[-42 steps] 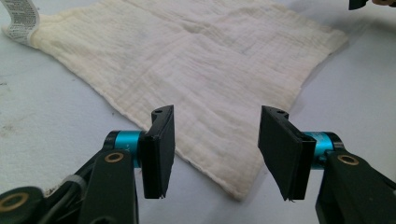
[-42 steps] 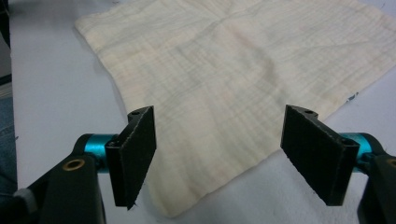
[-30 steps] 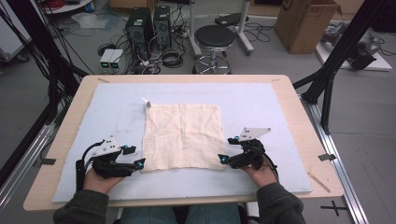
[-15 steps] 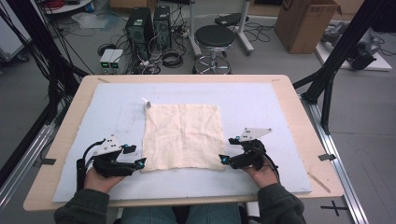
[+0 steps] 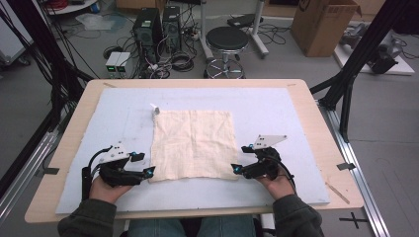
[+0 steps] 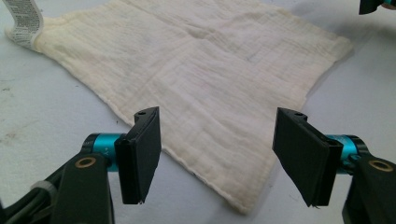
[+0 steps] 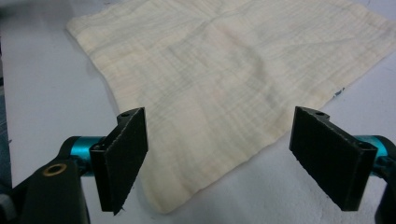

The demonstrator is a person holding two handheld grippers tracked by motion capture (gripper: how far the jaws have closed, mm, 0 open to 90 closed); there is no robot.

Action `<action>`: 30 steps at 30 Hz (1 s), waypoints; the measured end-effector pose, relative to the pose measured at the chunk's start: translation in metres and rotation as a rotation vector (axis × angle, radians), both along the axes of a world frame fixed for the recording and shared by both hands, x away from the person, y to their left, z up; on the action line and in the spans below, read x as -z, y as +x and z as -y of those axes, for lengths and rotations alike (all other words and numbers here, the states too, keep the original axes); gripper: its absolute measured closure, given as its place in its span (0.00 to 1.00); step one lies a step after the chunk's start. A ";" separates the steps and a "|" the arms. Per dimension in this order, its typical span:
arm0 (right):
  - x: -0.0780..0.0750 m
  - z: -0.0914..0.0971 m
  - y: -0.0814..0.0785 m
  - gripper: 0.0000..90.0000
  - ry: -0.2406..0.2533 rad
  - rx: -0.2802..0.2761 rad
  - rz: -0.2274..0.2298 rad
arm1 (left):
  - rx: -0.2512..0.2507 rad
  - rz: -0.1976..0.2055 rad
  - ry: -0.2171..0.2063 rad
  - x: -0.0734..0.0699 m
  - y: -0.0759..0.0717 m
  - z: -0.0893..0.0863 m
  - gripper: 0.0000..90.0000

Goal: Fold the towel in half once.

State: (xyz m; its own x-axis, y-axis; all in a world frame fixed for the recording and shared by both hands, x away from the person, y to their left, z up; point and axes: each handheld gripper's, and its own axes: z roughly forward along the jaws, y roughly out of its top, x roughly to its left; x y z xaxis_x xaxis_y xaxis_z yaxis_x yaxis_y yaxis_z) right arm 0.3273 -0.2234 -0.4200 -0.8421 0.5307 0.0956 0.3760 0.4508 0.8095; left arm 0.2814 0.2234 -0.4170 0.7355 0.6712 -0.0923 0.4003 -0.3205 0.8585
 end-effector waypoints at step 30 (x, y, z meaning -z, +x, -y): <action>-0.028 0.000 0.048 0.13 0.005 0.059 -0.011 | 0.006 -0.056 -0.002 -0.026 0.042 0.009 0.28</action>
State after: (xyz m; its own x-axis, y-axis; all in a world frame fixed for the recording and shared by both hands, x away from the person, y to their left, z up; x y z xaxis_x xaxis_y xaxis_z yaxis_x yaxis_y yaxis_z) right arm 0.3756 -0.2230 -0.3921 -0.8085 0.5786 0.1072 0.4102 0.4235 0.8077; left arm 0.3231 0.2144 -0.3915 0.7329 0.6668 -0.1349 0.4462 -0.3214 0.8352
